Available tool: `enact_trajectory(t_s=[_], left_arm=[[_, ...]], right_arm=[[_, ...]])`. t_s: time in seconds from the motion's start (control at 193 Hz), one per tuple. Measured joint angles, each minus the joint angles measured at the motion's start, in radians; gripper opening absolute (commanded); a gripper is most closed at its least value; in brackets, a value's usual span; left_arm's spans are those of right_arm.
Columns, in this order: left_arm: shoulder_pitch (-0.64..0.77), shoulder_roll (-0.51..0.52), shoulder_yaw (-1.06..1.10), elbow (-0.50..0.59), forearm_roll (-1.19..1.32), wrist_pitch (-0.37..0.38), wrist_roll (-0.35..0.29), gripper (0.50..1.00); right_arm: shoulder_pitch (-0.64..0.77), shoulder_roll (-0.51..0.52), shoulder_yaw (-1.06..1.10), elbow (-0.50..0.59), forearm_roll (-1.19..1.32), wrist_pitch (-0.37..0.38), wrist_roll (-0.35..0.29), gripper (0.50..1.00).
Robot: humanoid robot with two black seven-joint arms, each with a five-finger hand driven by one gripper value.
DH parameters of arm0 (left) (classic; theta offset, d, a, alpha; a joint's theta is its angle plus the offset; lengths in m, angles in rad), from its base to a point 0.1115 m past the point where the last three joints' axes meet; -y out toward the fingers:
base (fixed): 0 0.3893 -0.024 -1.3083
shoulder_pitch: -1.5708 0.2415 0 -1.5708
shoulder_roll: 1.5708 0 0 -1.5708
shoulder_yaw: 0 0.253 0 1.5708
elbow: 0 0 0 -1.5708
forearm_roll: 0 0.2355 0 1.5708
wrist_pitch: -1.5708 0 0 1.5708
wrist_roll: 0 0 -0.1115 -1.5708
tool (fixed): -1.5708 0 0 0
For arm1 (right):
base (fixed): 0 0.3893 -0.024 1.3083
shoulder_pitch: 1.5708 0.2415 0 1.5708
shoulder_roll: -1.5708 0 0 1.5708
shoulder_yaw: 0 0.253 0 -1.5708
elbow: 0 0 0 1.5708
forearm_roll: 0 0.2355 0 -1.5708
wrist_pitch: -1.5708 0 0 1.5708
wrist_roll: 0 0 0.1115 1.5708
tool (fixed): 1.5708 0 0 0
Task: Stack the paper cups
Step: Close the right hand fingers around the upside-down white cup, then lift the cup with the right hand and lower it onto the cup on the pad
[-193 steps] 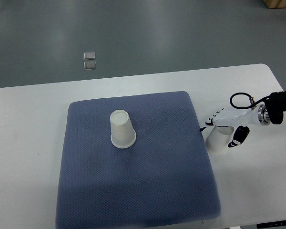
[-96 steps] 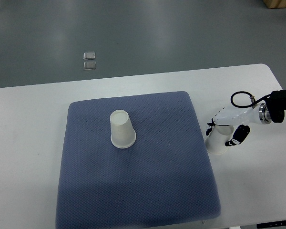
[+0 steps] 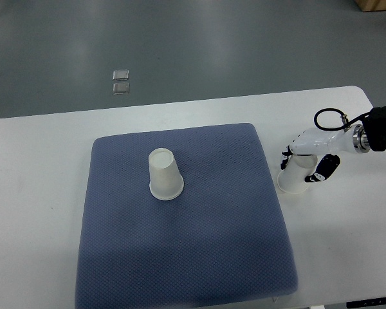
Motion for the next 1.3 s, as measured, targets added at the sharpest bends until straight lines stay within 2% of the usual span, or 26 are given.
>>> enact_trajectory(t_s=[0.166, 0.466, 0.803, 1.109, 1.301], left_arm=[[0.0, 0.0, 0.0, 0.0, 0.0, 0.0, 0.0, 1.0], [0.0, 0.0, 0.0, 0.0, 0.0, 0.0, 0.0, 1.0], [0.0, 0.0, 0.0, 0.0, 0.0, 0.0, 0.0, 1.0], [0.0, 0.0, 0.0, 0.0, 0.0, 0.0, 0.0, 1.0], [0.0, 0.0, 0.0, 0.0, 0.0, 0.0, 0.0, 1.0]], right_arm=[[0.077, -0.003, 0.001, 0.014, 0.004, 0.035, 0.004, 0.695], [0.263, 0.031, 0.001, 0.076, 0.013, 0.146, 0.008, 0.695], [0.446, 0.249, -0.018, 0.082, 0.065, 0.249, 0.011, 0.695], [0.559, 0.384, -0.02, 0.072, 0.159, 0.279, 0.01, 0.697], [0.571, 0.46, -0.017, 0.044, 0.189, 0.279, 0.01, 0.697]])
